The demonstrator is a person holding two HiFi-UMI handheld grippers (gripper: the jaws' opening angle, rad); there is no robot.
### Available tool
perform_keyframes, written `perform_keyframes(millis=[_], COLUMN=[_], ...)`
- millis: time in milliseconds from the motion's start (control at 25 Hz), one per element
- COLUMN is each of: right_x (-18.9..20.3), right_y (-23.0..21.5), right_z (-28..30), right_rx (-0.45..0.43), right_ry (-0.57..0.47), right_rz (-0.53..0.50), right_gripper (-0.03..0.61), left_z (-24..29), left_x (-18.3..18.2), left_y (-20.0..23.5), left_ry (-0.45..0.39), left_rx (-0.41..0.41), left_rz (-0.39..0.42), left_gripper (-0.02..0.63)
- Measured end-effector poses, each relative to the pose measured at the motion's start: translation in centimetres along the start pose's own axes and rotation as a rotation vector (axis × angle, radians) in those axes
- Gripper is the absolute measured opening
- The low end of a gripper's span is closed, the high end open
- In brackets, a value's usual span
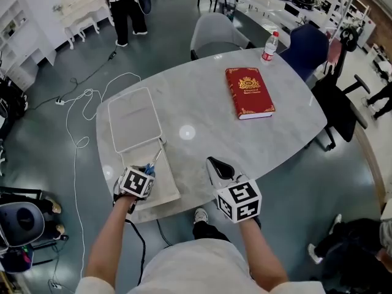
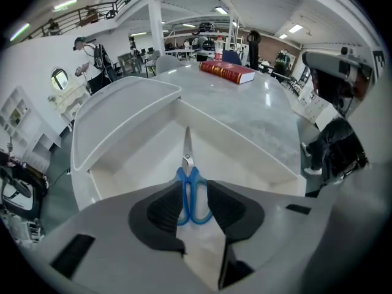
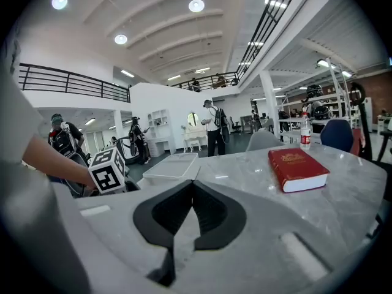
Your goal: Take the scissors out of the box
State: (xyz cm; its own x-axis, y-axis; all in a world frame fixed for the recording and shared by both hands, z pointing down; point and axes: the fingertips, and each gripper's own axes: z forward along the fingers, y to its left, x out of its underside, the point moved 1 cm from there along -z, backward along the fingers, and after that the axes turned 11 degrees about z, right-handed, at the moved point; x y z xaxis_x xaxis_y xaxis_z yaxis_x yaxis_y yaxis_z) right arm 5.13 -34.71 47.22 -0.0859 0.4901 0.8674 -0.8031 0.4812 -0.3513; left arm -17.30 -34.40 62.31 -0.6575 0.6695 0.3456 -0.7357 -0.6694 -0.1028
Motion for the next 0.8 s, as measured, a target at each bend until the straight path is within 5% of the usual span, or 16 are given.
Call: perform_keyframes(millis=[800], right_x=[-2.5], right_y=[-1.8], right_z=[4.4], right_rx=[-0.092], right_ry=[0.014], right_rz=[0.003], right_gripper=[0.005], left_z=[1.8], left_x=[0.2], left_y=[0.0], left_ry=[0.208], left_rx=[0.031], left_rz=[0.005], left_gripper=[0.109])
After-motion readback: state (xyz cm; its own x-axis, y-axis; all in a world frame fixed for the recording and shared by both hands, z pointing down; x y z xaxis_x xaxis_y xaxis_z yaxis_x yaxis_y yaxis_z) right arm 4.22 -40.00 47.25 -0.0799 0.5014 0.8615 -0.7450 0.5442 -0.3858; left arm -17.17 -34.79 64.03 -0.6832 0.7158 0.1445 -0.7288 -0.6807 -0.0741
